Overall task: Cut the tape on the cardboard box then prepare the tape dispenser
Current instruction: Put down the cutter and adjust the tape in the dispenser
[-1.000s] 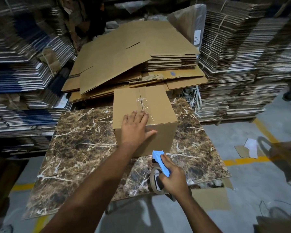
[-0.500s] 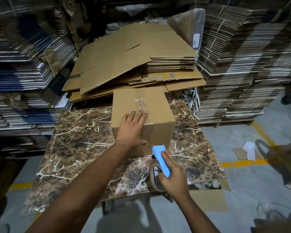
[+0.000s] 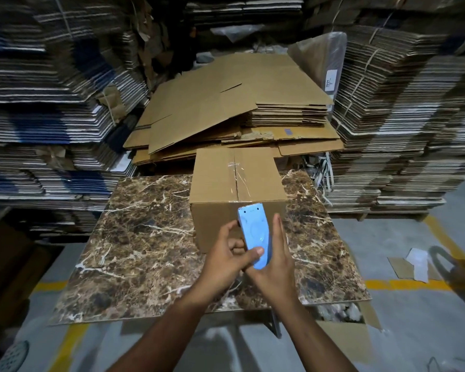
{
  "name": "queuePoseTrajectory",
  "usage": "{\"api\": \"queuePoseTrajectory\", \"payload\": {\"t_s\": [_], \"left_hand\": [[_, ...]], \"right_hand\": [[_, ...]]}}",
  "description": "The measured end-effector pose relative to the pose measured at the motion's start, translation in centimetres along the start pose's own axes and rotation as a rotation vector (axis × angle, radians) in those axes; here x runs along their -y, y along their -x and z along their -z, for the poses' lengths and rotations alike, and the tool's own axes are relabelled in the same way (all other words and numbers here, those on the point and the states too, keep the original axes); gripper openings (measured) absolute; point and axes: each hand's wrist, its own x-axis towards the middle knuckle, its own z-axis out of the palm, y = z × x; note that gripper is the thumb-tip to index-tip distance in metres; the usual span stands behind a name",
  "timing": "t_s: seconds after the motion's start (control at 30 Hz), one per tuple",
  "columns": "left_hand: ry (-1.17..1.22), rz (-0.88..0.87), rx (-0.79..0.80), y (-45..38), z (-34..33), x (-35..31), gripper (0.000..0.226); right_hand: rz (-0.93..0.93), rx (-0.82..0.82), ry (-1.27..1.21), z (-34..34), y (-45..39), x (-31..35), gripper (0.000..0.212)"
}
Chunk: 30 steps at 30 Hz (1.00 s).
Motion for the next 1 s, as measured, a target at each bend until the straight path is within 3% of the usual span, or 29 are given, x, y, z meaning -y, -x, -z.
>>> {"api": "queuePoseTrajectory", "payload": {"t_s": [0.2, 0.4, 0.53, 0.63, 0.83, 0.93, 1.0], "left_hand": [[0.218, 0.021, -0.066, -0.1, 0.0, -1.3, 0.069], [-0.09, -0.167, -0.163, 0.3, 0.3, -4.5, 0.07], [-0.364, -0.39, -0.193, -1.2, 0.7, -7.2, 0.073], [-0.553, -0.475, -0.228, -3.2, 1.4, -8.2, 0.095], [-0.79, -0.488, -0.267, -8.8, 4.0, -8.4, 0.109], [-0.71, -0.408, -0.297, -11.3, 5.1, -8.3, 0.109], [-0.585, -0.338, -0.222, -13.1, 6.1, -7.6, 0.099]], "right_hand": [[0.065, 0.221, -0.097, 2.5, -0.3, 0.9, 0.115], [0.041, 0.239, -0.344, 7.1, -3.2, 2.0, 0.069], [-0.291, 0.324, -0.669, 7.8, -6.7, 2.6, 0.042], [-0.479, 0.36, -0.916, 7.2, -8.9, 3.3, 0.025], [-0.405, 0.369, -0.831, 4.7, -14.0, 4.7, 0.03], [-0.389, 0.346, -0.773, 2.7, -15.6, 4.6, 0.014], [-0.404, 0.326, -0.72, 1.4, -16.3, 4.4, 0.012]]}}
